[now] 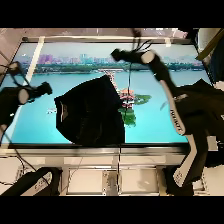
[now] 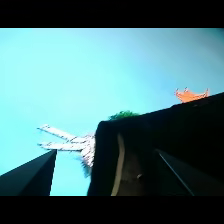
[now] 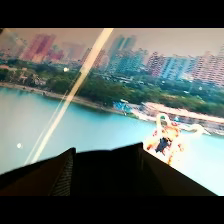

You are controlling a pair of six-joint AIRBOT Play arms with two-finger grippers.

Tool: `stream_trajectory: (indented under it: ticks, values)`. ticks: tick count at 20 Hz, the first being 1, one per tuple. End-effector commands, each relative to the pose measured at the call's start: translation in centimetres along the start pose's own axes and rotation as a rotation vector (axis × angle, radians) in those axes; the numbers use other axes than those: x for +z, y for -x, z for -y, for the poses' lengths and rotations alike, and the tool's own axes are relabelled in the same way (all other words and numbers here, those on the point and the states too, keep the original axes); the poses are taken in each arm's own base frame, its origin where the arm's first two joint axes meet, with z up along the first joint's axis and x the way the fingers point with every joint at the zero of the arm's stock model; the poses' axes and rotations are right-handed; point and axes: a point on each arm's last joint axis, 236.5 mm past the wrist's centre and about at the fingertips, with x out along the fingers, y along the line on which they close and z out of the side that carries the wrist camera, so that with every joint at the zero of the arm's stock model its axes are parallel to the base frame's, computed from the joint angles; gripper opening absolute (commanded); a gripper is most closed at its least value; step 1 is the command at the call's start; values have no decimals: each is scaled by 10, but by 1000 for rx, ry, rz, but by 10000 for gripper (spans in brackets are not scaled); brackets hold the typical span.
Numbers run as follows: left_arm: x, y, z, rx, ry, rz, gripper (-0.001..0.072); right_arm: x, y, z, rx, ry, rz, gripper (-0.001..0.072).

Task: Fold the clothes and pants, and hang the long-sleeved shirts on hangers.

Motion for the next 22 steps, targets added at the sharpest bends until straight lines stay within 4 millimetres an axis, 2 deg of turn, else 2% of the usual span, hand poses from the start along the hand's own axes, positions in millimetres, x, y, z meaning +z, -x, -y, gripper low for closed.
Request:
stream_trajectory:
  ticks: [1, 2, 3, 4, 6, 8, 10, 11, 12, 15, 19, 22]
  values:
    - [-59, 58, -63, 139, -105, -232, 713, -24, 81, 28, -20, 10, -247, 431]
    - [-82, 65, -71, 148, -129, -294, 713, -34, 107, 35, -25, -4, -310, 431]
    - [-98, 66, -68, 115, -152, -311, 712, -42, 130, 43, -34, -19, -362, 431]
    - [-109, 59, -57, 51, -179, -306, 712, -48, 149, 47, -39, -32, -395, 431]
    - [-131, 38, -16, -139, -197, -315, 712, -49, 167, 51, -37, -26, -418, 431]
    - [-138, 11, 15, -263, -175, -327, 712, -49, 169, 49, -33, -23, -420, 431]
    - [-122, -22, 30, -303, -108, -281, 712, -51, 166, 43, -23, 0, -427, 431]
    - [-121, -34, 38, -331, -84, -288, 712, -53, 166, 40, -14, 20, -436, 431]
    - [-128, -44, 48, -372, -81, -332, 712, -55, 165, 38, -9, 32, -443, 432]
    - [-148, -64, 69, -459, -58, -455, 712, -56, 164, 36, -3, 46, -446, 431]
    - [-137, -76, 96, -573, -29, -442, 710, -56, 164, 36, -2, 46, -446, 431]
    - [-150, -85, 99, -570, -33, -479, 696, -56, 164, 36, -2, 45, -446, 432]
